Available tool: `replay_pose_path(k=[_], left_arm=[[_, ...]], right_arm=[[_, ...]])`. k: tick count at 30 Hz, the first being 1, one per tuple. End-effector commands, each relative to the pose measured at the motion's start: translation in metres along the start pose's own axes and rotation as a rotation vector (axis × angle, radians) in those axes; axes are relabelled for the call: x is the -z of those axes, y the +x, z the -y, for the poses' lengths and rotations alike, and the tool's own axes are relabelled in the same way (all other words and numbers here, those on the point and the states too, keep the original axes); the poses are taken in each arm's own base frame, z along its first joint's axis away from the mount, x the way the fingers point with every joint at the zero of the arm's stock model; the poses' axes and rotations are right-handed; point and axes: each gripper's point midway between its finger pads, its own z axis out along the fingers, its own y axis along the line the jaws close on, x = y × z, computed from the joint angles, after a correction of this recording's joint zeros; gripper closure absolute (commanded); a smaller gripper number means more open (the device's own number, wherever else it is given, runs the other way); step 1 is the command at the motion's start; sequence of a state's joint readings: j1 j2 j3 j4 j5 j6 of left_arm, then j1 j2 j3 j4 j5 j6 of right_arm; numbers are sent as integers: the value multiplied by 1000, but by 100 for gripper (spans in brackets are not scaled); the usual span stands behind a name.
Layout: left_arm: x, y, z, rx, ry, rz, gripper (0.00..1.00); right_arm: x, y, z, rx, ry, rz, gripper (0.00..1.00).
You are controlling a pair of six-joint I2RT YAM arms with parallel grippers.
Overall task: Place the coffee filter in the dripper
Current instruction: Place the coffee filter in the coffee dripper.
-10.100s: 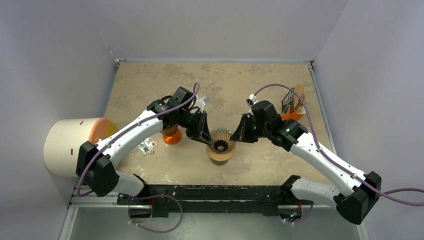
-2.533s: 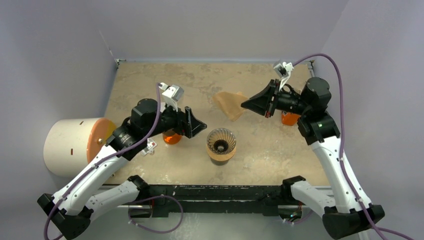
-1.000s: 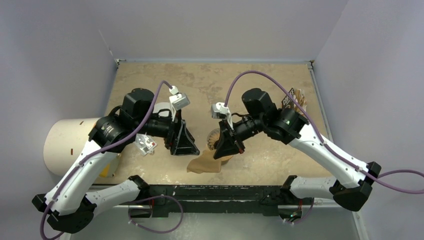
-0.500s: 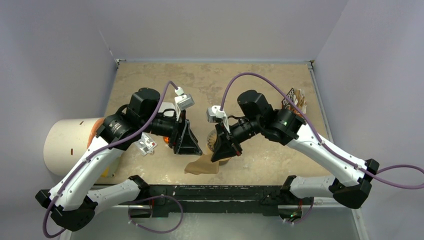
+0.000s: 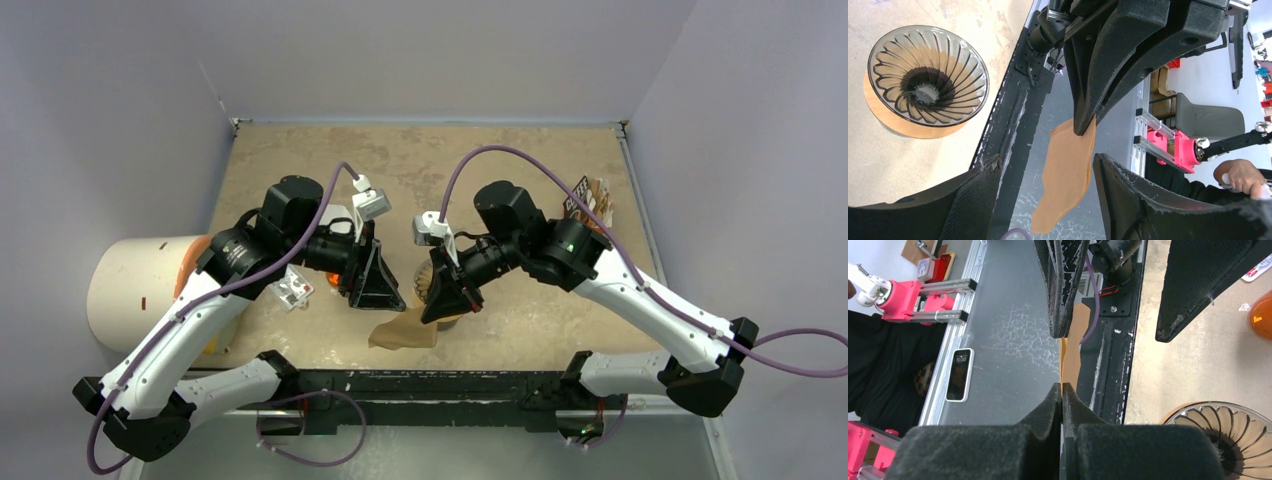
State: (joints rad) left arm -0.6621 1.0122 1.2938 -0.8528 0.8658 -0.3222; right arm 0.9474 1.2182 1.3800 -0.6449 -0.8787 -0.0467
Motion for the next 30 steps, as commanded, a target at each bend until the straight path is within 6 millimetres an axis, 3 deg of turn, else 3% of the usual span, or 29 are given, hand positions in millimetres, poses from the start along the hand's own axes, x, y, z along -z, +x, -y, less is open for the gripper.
replay_pose_path(k=[1, 30], left_arm=[[0, -3, 5, -19, 34, 11, 35], [-7, 6, -17, 10, -32, -27, 35]], right_arm=[[3, -17, -3, 56, 11, 35, 100], [2, -15, -12, 78, -9, 35, 100]])
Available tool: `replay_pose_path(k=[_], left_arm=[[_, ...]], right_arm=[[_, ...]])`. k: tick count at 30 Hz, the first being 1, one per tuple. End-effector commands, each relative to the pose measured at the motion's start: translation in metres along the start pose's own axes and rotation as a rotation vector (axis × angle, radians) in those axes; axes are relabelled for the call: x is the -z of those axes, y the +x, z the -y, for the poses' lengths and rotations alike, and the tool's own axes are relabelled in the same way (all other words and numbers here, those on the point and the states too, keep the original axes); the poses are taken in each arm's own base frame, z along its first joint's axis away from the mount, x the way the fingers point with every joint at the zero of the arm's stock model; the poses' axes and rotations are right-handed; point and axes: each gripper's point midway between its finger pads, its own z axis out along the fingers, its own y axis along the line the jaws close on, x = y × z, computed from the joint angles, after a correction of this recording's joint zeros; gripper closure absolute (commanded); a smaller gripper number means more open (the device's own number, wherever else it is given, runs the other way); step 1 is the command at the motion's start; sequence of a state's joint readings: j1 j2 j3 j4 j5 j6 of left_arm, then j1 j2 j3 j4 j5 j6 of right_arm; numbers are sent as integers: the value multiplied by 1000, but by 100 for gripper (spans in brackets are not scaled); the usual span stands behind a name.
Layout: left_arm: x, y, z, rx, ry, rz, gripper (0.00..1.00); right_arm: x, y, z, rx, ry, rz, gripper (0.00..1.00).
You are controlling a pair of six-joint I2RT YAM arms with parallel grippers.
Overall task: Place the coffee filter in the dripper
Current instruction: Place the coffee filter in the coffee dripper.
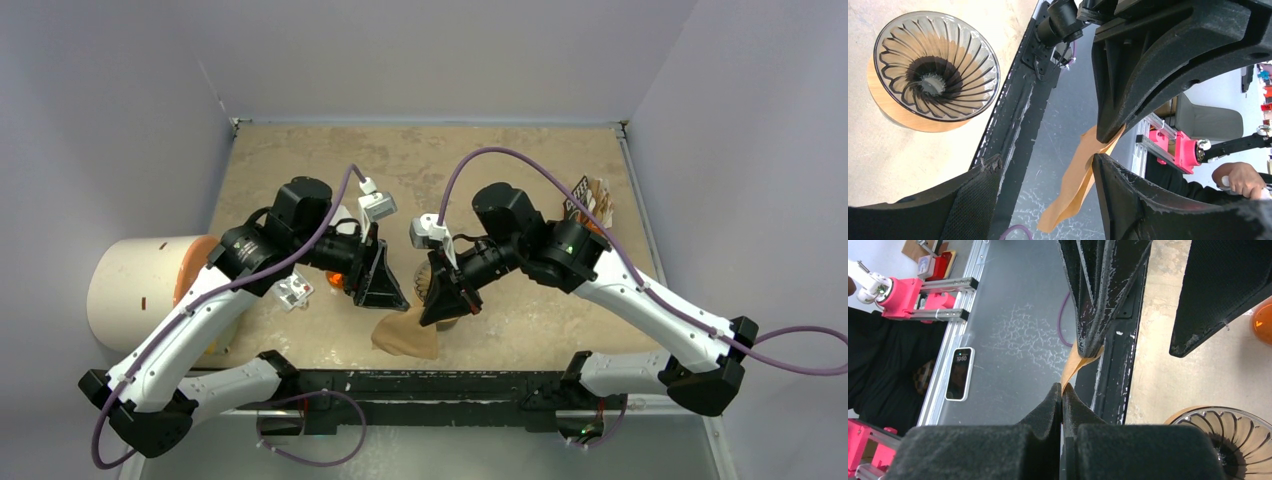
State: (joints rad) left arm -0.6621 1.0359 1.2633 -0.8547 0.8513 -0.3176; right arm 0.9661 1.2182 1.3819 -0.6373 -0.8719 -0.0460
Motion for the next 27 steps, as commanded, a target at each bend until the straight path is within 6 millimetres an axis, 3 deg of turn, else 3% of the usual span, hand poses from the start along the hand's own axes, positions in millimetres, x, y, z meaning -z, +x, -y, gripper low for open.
replay_pose_path(k=[1, 27], left_arm=[[1, -1, -2, -29, -6, 4, 35], [0, -1, -4, -31, -8, -10, 35]], right_arm=[[5, -14, -8, 66, -1, 35, 100], [5, -7, -11, 69, 3, 12, 100]])
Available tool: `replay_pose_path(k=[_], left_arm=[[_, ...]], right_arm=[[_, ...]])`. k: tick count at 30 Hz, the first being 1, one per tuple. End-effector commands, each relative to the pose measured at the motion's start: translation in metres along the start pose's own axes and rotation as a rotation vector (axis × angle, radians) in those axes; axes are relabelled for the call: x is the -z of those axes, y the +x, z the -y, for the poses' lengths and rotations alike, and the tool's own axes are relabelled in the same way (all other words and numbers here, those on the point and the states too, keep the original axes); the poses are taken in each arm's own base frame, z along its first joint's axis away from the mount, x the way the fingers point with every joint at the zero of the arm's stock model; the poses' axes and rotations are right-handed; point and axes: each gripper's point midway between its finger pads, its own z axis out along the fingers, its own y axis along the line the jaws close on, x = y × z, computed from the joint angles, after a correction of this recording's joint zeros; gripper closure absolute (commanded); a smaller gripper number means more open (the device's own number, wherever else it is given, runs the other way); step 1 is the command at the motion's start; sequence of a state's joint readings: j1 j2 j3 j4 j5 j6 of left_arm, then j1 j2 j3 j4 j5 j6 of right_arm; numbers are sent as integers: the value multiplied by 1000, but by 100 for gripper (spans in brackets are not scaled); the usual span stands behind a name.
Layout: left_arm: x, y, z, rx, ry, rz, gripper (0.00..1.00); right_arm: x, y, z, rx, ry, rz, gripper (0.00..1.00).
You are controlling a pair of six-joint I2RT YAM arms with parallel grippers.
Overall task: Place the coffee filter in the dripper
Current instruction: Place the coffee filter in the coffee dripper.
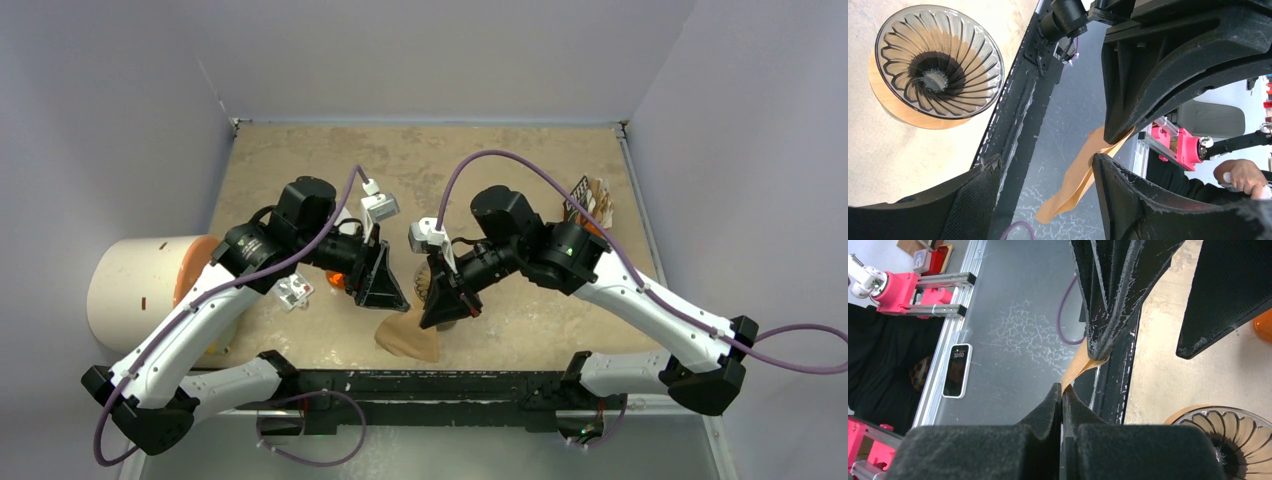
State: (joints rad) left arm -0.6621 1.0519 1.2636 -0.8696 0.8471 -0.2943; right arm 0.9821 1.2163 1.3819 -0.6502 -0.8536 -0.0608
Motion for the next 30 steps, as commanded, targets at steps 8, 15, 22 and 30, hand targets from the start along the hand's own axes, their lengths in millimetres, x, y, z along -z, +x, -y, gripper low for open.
replay_pose_path(k=[8, 15, 22, 30], left_arm=[[2, -1, 1, -29, 6, 3, 35], [1, 1, 0, -27, 4, -5, 35], [3, -1, 3, -34, 11, 3, 35], [3, -2, 7, -37, 30, 3, 35]], right_arm=[[6, -9, -10, 58, -1, 24, 100], [4, -8, -9, 55, 1, 18, 100], [2, -3, -8, 45, 3, 2, 100], [1, -2, -3, 40, 29, -2, 100]])
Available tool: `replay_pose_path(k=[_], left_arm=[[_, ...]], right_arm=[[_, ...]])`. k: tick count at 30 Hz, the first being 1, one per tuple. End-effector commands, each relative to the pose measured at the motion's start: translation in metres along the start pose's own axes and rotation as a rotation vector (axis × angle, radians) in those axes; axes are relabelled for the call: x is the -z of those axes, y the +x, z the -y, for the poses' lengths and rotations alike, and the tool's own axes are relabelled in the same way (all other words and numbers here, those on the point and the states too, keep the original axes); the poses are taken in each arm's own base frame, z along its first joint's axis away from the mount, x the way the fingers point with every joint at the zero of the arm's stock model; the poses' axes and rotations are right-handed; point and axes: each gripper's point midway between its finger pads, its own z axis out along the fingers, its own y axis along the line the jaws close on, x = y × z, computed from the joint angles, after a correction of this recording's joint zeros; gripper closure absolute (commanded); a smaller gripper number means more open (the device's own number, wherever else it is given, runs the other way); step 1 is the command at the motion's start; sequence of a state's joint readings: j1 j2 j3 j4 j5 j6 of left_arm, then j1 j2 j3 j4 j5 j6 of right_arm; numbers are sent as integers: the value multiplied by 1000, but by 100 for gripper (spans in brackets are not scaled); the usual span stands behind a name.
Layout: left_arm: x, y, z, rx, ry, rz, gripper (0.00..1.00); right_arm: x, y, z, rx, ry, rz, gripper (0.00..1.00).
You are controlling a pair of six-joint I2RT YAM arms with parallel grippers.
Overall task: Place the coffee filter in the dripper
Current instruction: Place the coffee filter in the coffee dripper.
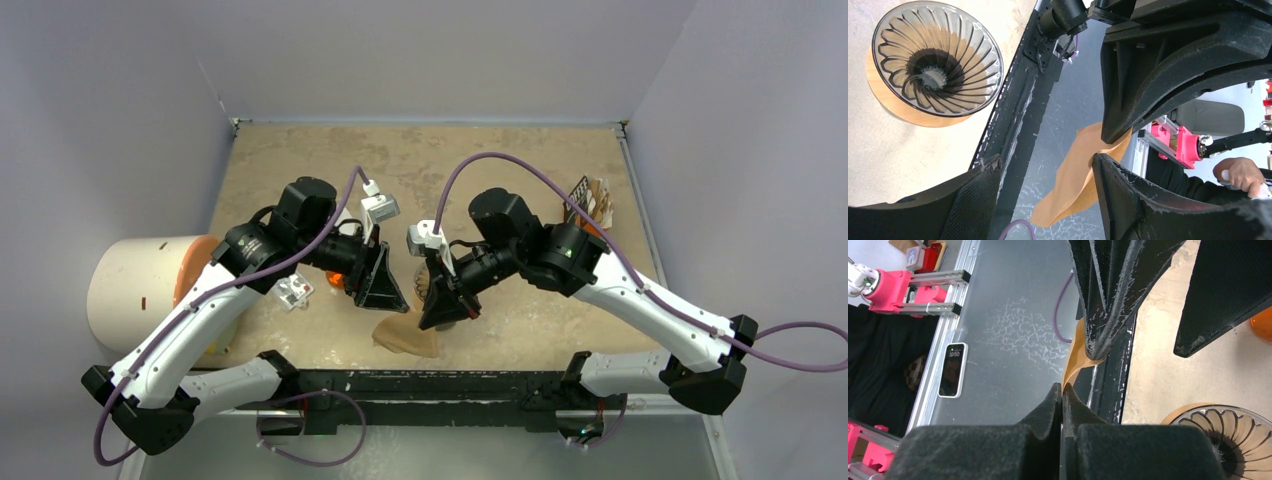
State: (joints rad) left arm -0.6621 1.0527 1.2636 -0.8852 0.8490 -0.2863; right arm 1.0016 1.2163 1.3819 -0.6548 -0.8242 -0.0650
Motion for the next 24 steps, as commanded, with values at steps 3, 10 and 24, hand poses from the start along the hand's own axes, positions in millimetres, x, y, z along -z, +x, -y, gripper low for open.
replay_pose_path(k=[3, 10, 24], left_arm=[[3, -2, 11, -43, 56, 6, 35], [3, 2, 18, -44, 106, -10, 35], [-1, 14, 3, -17, 57, -46, 36]], right_arm=[[5, -7, 1, 37, 47, 18, 100], [7, -14, 4, 52, 76, 42, 100], [12, -27, -2, 81, 74, 90, 100]])
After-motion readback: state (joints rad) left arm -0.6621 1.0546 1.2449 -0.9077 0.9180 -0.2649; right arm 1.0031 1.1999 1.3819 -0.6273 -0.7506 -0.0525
